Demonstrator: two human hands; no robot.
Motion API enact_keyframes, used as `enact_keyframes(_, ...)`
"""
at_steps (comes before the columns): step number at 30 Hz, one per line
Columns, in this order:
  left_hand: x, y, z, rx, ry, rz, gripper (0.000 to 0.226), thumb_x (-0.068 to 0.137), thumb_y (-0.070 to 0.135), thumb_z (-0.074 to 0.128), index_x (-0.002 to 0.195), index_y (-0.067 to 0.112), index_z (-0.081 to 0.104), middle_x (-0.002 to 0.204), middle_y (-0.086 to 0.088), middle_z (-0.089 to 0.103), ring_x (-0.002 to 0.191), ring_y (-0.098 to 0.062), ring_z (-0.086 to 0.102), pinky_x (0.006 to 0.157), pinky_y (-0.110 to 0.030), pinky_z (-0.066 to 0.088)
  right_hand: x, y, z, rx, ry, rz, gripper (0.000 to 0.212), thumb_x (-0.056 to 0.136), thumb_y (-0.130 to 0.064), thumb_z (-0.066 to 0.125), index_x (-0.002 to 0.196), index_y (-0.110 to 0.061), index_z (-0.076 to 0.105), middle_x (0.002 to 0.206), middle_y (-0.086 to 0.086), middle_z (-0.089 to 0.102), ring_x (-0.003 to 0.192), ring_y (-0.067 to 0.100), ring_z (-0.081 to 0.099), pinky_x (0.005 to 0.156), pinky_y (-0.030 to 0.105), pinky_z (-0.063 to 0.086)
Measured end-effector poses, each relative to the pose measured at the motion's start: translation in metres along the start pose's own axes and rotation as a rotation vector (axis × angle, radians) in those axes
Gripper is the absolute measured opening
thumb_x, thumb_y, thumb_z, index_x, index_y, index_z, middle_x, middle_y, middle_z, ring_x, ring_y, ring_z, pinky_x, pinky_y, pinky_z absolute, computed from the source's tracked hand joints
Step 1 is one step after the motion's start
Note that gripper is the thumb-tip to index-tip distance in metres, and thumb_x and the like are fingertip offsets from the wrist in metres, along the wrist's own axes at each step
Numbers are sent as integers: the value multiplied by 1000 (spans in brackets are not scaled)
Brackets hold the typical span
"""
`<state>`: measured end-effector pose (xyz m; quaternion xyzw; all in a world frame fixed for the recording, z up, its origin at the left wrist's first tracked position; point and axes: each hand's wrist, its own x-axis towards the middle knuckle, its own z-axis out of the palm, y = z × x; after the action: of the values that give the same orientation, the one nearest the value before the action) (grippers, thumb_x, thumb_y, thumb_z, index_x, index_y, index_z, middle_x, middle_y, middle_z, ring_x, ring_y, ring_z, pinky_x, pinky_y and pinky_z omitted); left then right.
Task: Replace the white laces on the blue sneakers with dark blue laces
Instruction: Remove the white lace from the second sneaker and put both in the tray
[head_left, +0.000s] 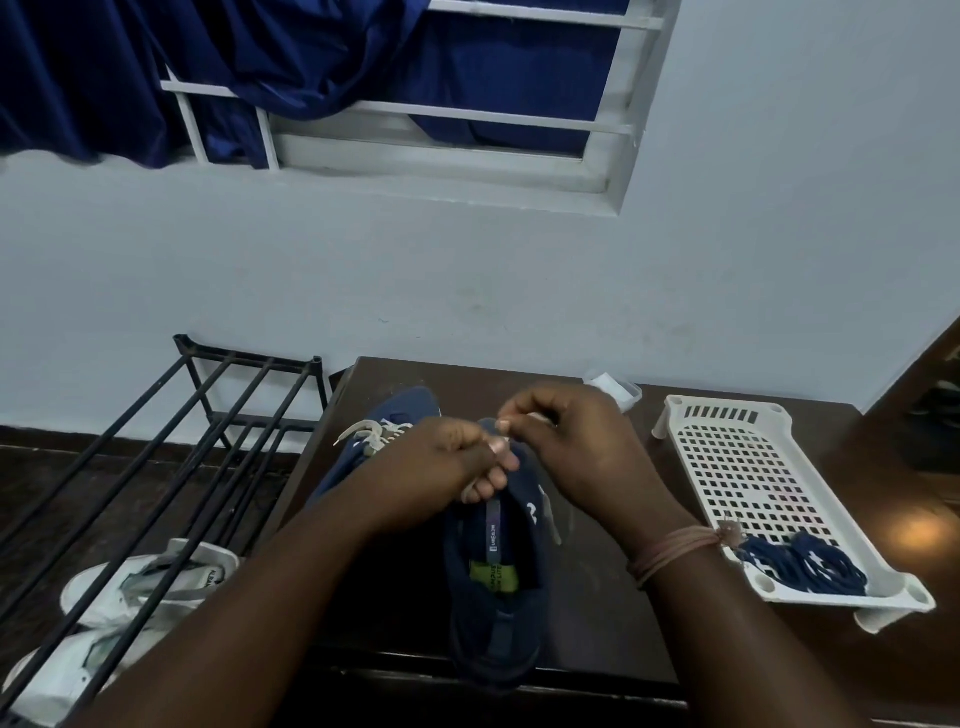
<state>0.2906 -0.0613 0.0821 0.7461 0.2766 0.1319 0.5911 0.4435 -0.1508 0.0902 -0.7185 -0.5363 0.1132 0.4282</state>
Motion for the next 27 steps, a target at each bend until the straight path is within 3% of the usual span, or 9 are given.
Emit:
enact_keyframes(5, 1, 5, -7, -637, -101, -21, 27, 100, 15, 50, 106, -2, 70, 78, -4, 59, 67, -9, 54, 67, -20, 51, 1, 7, -1, 150, 75, 46, 15, 90, -11, 66, 80, -18, 75, 71, -12, 69, 68, -2, 62, 65, 9, 44)
enact_keyframes(7, 1, 7, -13, -939, -84, 4, 28, 96, 13, 51, 106, -1, 73, 87, -6, 66, 75, -11, 63, 78, -24, 57, 0, 9, 6, 120, 3, 43, 18, 91, -15, 66, 76, -22, 72, 66, -14, 66, 63, -1, 58, 64, 13, 44)
enact_keyframes(9, 4, 6, -18, -1091, 12, 55, 30, 98, 7, 47, 117, -4, 68, 104, -12, 73, 92, -16, 71, 92, -28, 57, -1, 9, 16, 28, -138, 28, 23, 92, -21, 66, 70, -24, 67, 64, -10, 65, 61, 2, 57, 63, 22, 46)
enact_keyframes(11, 10, 3, -18, -993, 169, 87, 30, 103, 2, 40, 124, -6, 60, 119, -17, 71, 110, -20, 70, 95, -30, 56, -4, 6, 25, -57, -267, -20, 28, 93, -23, 65, 65, -26, 61, 65, -5, 63, 60, 5, 56, 60, 25, 45)
enact_keyframes(14, 10, -2, -12, -308, 380, 38, 29, 107, 11, 40, 111, 11, 68, 116, -6, 73, 106, -13, 70, 93, -31, 56, -6, 1, 30, -104, -302, -81, 25, 92, -25, 64, 68, -29, 61, 69, -7, 62, 61, 3, 55, 57, 18, 40)
enact_keyframes(16, 6, -4, -11, 114, 349, -1, 32, 107, 23, 44, 93, 14, 72, 96, 2, 76, 86, -9, 71, 80, -29, 55, -5, 1, 27, -86, -222, -96, 16, 90, -24, 65, 74, -24, 67, 72, -8, 67, 65, 3, 60, 61, 22, 46)
enact_keyframes(18, 2, -4, -10, 342, 229, -14, 36, 106, 28, 45, 86, 13, 70, 80, 2, 73, 70, -8, 64, 68, -27, 48, -3, 3, 20, -78, -129, -101, 9, 86, -22, 67, 78, -22, 70, 74, -10, 69, 71, 4, 62, 66, 27, 50)
enact_keyframes(22, 2, -1, -6, 10, 17, -68, 33, 106, 19, 45, 101, 2, 73, 84, -7, 74, 73, -10, 66, 69, -20, 55, 0, 6, 6, -51, -26, -66, 7, 82, -20, 74, 76, -22, 73, 75, -10, 70, 77, 4, 64, 70, 25, 50)
enact_keyframes(27, 1, 0, -17, -490, -93, -38, 33, 104, 11, 43, 110, -6, 70, 84, -11, 66, 71, -13, 60, 70, -23, 52, 0, 14, 7, 82, -19, 19, 12, 90, -15, 68, 82, -19, 76, 78, -10, 73, 76, 1, 65, 71, 21, 50)
